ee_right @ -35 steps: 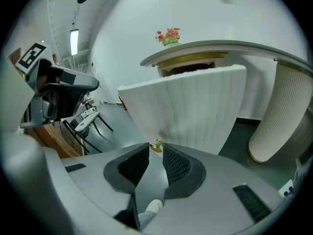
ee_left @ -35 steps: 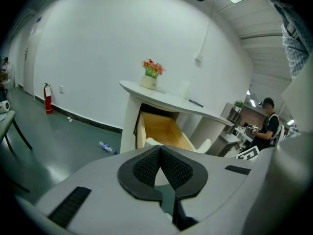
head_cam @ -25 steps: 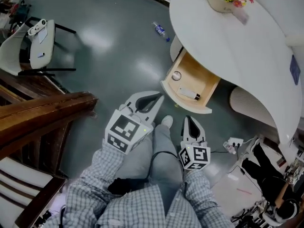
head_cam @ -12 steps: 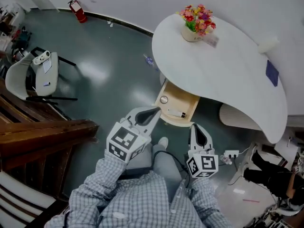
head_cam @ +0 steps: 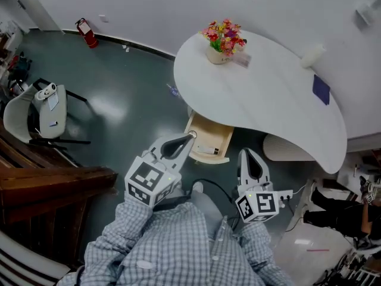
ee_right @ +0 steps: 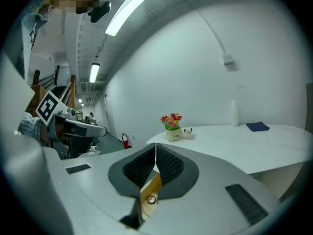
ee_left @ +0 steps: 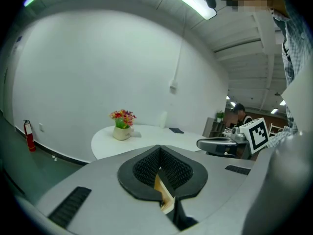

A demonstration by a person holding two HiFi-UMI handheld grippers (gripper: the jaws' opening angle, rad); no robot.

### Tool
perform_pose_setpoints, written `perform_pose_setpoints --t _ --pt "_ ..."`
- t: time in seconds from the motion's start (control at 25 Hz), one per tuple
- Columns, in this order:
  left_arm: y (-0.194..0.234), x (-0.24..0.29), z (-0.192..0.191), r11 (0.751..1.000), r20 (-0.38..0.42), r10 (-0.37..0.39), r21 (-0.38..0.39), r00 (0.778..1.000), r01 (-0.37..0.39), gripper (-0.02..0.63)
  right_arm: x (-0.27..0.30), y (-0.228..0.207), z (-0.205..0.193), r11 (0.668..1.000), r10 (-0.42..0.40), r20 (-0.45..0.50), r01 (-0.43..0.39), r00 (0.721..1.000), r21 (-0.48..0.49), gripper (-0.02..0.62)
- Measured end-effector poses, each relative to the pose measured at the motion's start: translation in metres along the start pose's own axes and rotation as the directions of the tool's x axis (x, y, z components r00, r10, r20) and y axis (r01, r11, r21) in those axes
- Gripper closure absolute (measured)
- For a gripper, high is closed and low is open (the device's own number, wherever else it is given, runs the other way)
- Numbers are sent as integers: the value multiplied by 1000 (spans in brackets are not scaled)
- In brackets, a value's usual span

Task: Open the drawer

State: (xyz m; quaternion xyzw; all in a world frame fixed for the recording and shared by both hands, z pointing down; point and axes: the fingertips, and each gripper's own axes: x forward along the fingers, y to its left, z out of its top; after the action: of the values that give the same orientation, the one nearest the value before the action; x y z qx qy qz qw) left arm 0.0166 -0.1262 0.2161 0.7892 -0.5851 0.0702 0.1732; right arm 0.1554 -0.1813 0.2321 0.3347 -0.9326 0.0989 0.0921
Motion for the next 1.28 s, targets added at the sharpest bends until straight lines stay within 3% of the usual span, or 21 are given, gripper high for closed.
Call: perform_pose_setpoints --t 0.36,0.8,1.28 --pt "-5 1 20 999 25 1 38 1000 -2 603 12 8 22 998 51 35 -50 998 -30 586" --pt "-12 5 15 999 15 -22 33 1000 22 603 11 4 20 998 54 11 -54 998 -43 586" --pt "-9 3 9 1000 5 1 24 1000 -1 603 12 6 19 996 73 6 -73 997 -48 586"
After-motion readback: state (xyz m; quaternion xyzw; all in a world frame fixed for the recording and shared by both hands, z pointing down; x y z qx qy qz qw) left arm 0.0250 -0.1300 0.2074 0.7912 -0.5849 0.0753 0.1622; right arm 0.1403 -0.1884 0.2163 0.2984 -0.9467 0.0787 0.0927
